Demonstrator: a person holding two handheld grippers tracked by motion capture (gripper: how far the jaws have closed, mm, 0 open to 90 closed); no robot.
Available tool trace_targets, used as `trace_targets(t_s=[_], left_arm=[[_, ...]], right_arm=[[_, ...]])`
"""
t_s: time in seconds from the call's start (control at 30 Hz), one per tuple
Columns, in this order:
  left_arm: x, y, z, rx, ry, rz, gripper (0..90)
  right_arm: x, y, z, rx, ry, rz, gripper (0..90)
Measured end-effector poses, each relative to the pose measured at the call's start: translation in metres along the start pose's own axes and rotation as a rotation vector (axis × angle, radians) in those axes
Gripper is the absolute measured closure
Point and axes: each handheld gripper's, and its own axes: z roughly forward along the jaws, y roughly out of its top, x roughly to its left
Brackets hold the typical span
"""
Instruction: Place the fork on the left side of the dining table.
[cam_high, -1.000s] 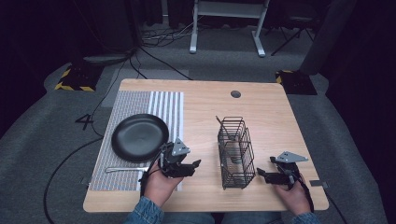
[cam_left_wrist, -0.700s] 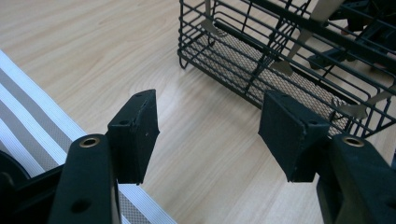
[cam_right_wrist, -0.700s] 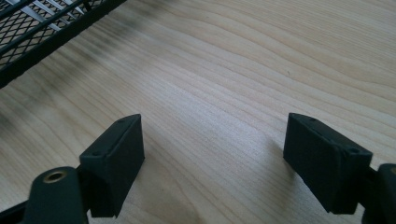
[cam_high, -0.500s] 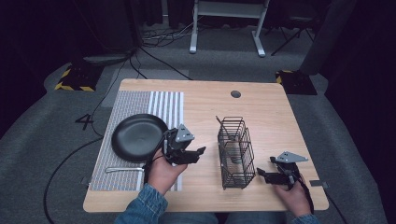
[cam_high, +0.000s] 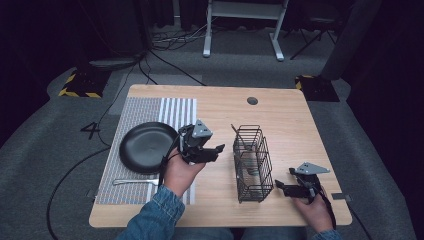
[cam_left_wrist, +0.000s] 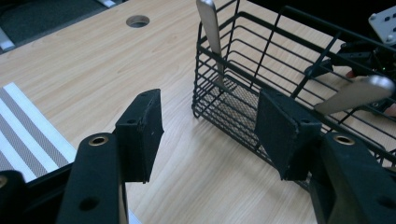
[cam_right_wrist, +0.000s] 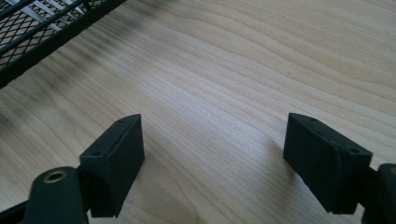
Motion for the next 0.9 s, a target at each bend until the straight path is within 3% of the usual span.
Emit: trace_targets(t_s=[0.6,0.9], left_arm=[[0.003,0.024,0.016,-0.041,-0.002,-0.037,43.5],[0.005,0.028,0.033,-0.040,-0.018,-0.057,51.6]], right_arm=[[0.000,0.000,0.000,-0.001,-0.002,0.001,20.5],[0.001,0.000,0.000,-0.001,-0.004,0.003,20.6]])
